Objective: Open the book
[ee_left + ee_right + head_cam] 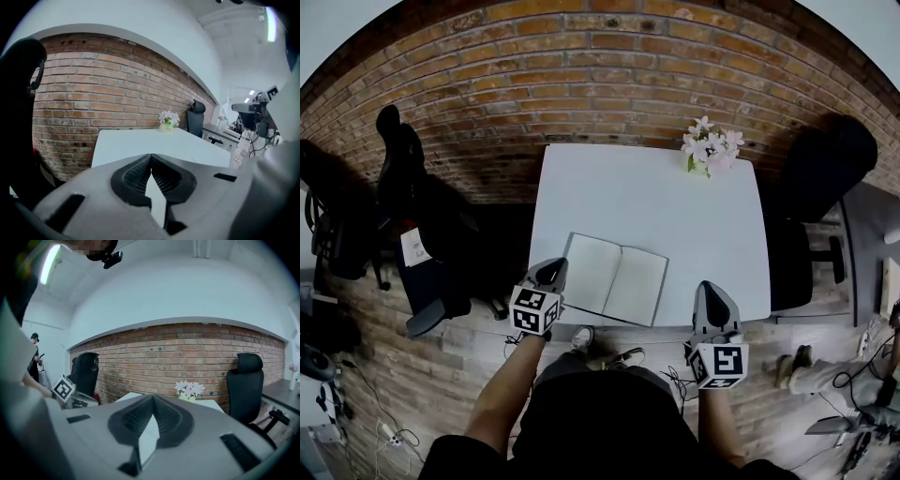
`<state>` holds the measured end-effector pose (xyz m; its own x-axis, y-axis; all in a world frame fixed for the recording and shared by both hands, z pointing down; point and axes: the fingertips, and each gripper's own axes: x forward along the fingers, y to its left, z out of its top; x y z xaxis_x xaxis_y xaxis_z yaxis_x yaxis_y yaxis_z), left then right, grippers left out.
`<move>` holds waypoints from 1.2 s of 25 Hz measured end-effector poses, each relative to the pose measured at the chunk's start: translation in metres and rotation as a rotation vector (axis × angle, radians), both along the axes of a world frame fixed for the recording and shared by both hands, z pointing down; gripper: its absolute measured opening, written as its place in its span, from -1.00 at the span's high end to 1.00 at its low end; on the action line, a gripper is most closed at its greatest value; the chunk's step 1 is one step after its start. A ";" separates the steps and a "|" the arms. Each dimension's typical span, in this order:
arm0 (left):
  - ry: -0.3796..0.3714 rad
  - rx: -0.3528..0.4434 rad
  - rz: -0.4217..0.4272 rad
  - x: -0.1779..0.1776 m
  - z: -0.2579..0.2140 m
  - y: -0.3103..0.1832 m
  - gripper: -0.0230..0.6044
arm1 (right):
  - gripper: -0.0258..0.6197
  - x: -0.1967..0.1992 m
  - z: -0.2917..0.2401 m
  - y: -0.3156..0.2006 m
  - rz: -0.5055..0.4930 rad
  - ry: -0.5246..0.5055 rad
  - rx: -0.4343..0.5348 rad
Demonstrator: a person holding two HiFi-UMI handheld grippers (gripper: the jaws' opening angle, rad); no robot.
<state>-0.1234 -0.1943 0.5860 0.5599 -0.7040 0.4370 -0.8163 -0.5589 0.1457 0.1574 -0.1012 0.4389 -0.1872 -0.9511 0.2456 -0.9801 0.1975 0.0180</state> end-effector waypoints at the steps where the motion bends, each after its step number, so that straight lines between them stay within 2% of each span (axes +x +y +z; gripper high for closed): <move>1: 0.011 0.024 0.007 0.005 -0.011 -0.003 0.85 | 0.89 0.001 -0.001 -0.001 0.002 -0.002 0.009; 9: 0.102 0.193 0.041 0.033 -0.102 -0.020 0.85 | 0.89 0.012 -0.019 -0.003 0.022 0.019 0.050; 13: 0.076 0.282 0.086 0.049 -0.142 -0.022 0.85 | 0.88 0.022 -0.024 -0.003 0.035 0.025 0.037; 16: 0.085 0.331 0.109 0.057 -0.169 -0.019 0.85 | 0.89 0.023 -0.026 -0.004 0.041 0.013 0.021; 24: 0.148 0.518 0.096 0.049 -0.260 0.000 0.85 | 0.89 0.030 -0.041 -0.010 0.051 0.021 0.054; 27: 0.137 0.566 0.108 0.043 -0.283 0.009 0.85 | 0.88 0.034 -0.051 -0.008 0.071 0.024 0.050; 30: 0.127 0.600 0.110 0.037 -0.298 0.018 0.85 | 0.88 0.043 -0.055 -0.008 0.088 0.024 0.110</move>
